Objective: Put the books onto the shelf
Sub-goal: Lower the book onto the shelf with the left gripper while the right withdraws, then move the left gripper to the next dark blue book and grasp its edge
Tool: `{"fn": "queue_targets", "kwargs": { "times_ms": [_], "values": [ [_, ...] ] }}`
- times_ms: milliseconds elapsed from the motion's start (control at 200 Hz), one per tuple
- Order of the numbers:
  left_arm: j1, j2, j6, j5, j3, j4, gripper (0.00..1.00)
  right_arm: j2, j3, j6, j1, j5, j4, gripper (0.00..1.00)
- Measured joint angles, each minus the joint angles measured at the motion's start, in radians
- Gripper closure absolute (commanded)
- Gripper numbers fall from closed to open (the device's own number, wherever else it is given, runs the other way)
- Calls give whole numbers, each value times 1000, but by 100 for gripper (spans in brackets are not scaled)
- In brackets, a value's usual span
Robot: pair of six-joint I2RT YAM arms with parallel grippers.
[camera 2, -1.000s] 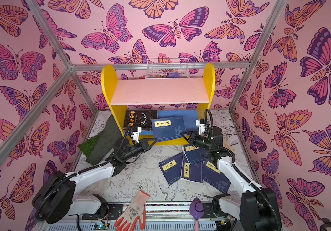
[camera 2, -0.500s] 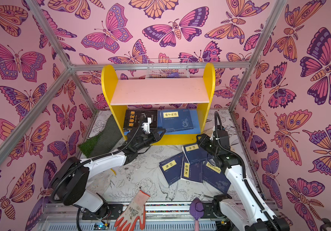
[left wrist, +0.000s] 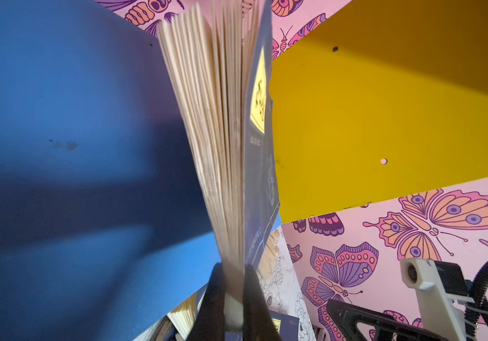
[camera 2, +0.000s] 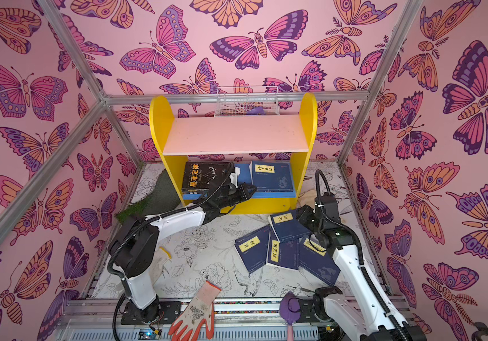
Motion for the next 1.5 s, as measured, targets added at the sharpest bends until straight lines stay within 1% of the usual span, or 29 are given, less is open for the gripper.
{"fn": "queue_targets", "kwargs": {
  "times_ms": [160,346,396,421,446,531,556,706,862,907,957,977,1112,1232,1297,1383,1503],
  "values": [
    [0,15,0,30,48,-62,100,14,4,-7,0,-1,-10,46],
    [1,31,-12,27,75,-100,100,22,21,-14,0,-6,-18,46],
    [2,36,-13,24,80,-107,88,23,25,-18,0,-8,-18,46],
    [2,40,-14,24,84,-111,72,23,27,-21,0,-8,-18,46],
    [3,43,-12,24,89,-115,62,23,28,-22,0,-8,-18,46],
    [-6,64,-19,25,109,-122,41,23,31,-24,0,-8,-20,46],
    [-11,71,-21,25,114,-125,38,23,31,-25,0,-8,-21,47],
    [-29,79,1,14,138,-153,31,25,31,-25,0,-10,-21,47],
    [-42,74,40,-26,163,-207,18,25,31,-24,0,-15,-21,47],
    [-47,72,64,-50,180,-242,11,25,31,-24,0,-15,-21,47],
    [-53,72,77,-75,211,-290,5,25,31,-23,0,-15,-21,47],
    [-55,72,92,-86,225,-311,0,25,31,-22,0,-16,-21,47],
    [-72,69,135,-174,324,-435,0,25,31,-19,0,-16,-21,47],
    [-81,45,164,-244,353,-512,1,25,24,-13,0,-15,-20,46],
    [-85,23,177,-277,343,-546,1,25,18,-8,0,-15,-21,46],
    [-91,-26,193,-317,296,-581,0,24,2,-3,0,-14,-21,45],
    [-106,-93,231,-338,220,-616,0,29,-36,5,-2,-17,-19,45]
  ]
}}
